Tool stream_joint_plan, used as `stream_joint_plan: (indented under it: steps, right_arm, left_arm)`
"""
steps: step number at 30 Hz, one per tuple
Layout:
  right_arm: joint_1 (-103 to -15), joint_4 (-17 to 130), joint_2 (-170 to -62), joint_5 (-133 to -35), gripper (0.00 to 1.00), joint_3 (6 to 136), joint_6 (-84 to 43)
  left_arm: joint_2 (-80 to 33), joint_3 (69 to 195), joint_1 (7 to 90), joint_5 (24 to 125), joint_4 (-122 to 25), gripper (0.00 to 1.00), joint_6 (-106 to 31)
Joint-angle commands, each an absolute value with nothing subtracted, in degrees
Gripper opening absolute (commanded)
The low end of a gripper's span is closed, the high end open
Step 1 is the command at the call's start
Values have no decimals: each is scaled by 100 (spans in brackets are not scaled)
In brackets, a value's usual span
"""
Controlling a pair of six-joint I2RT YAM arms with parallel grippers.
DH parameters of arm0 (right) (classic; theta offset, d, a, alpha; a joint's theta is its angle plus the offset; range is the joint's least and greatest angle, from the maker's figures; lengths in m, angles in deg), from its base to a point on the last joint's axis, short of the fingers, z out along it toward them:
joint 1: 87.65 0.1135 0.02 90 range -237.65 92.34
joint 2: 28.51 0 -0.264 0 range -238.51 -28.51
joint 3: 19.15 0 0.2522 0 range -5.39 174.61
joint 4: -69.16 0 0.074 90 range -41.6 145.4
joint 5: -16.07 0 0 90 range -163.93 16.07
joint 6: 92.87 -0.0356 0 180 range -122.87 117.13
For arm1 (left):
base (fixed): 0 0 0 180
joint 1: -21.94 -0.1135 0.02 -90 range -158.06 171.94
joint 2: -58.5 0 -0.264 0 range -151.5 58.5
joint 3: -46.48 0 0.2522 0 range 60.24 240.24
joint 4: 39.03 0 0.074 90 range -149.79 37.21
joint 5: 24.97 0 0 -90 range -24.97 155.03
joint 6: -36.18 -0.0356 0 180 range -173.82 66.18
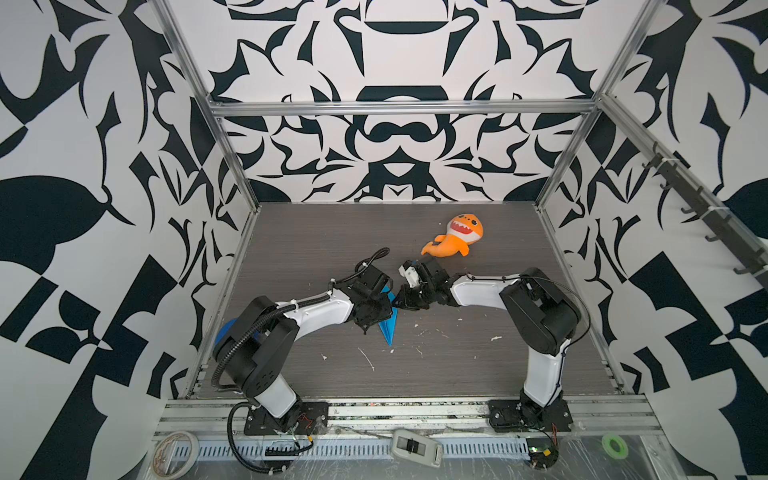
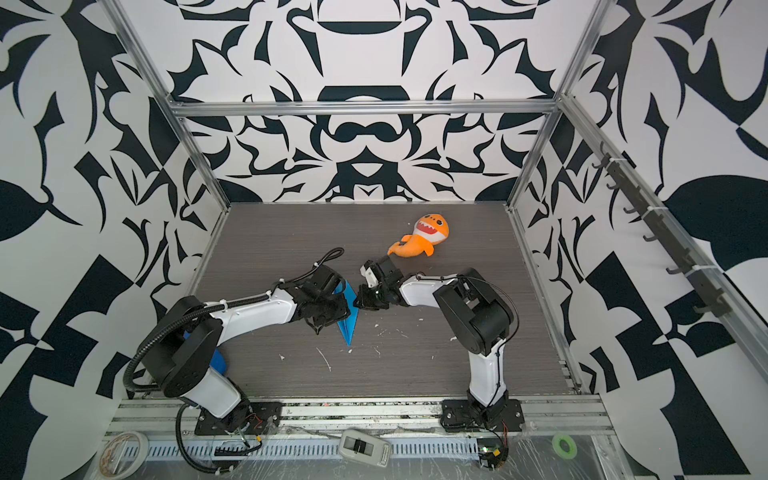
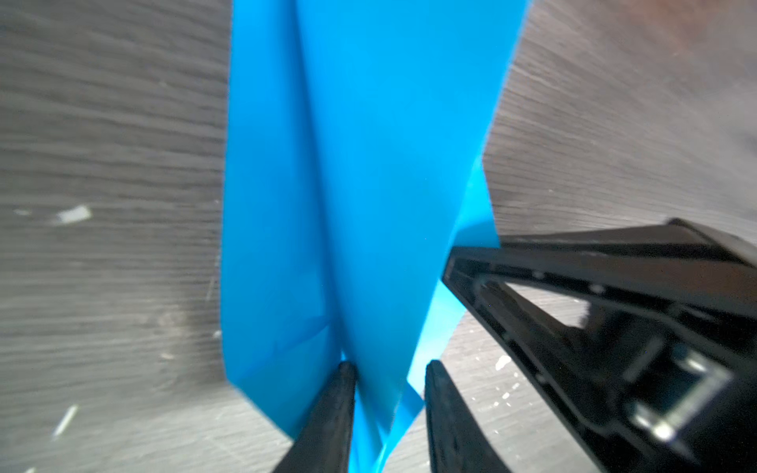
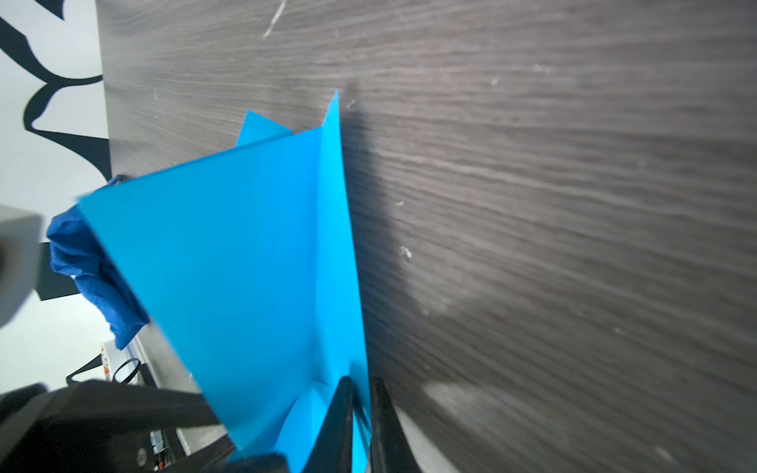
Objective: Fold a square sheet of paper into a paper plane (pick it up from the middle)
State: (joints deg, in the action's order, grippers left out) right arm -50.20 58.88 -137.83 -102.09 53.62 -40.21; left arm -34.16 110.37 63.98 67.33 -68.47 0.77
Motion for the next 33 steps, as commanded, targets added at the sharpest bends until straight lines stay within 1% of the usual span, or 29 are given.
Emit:
stream_joint_plan:
  steps: [1, 3, 8, 13, 17, 18, 20, 24, 29, 33]
  right_arm:
    - [-5049, 6136, -13424, -10345, 14, 5320, -4073]
    - [-5055, 6152, -13407, -10358, 14, 5320, -4092]
    - [-5048, 6163, -13393, -10333, 16, 5325, -4109]
    - [-5050, 6161, -13255, -10111, 19, 5288, -4130]
    - [-5065, 6151, -13226, -10070, 21, 5306, -4132]
    - [-5065, 6147, -13222, -10067, 21, 5306, -4132]
    - [-5065, 6154, -13236, -10071, 21, 5294, -4131]
    - [-5065, 6150, -13222, -10073, 21, 5272, -4123]
    - [-5063, 6123, -13248, -10100, 21, 5280, -4101]
    - [-5064, 6117, -13292, -10142, 21, 5273, -4084]
  left_arm:
    - [-3501, 11205, 6454, 6462, -7292, 32, 23]
    - [-3519, 11255, 6472, 6395, -7381, 30, 14]
    - [-3572, 11330, 6517, 6331, -7513, 30, 13]
    - [-3598, 11365, 6544, 6293, -7598, 29, 15]
    - [-3602, 11393, 6555, 6246, -7635, 33, 7]
    - [-3601, 11398, 6550, 6246, -7640, 36, 5]
    - [-3607, 11403, 6569, 6248, -7635, 37, -20]
    - [-3607, 11421, 6588, 6247, -7650, 36, -43]
    - [-3495, 11455, 6606, 6143, -7736, 32, -51]
    - [-3387, 11429, 6606, 6143, -7713, 34, -50]
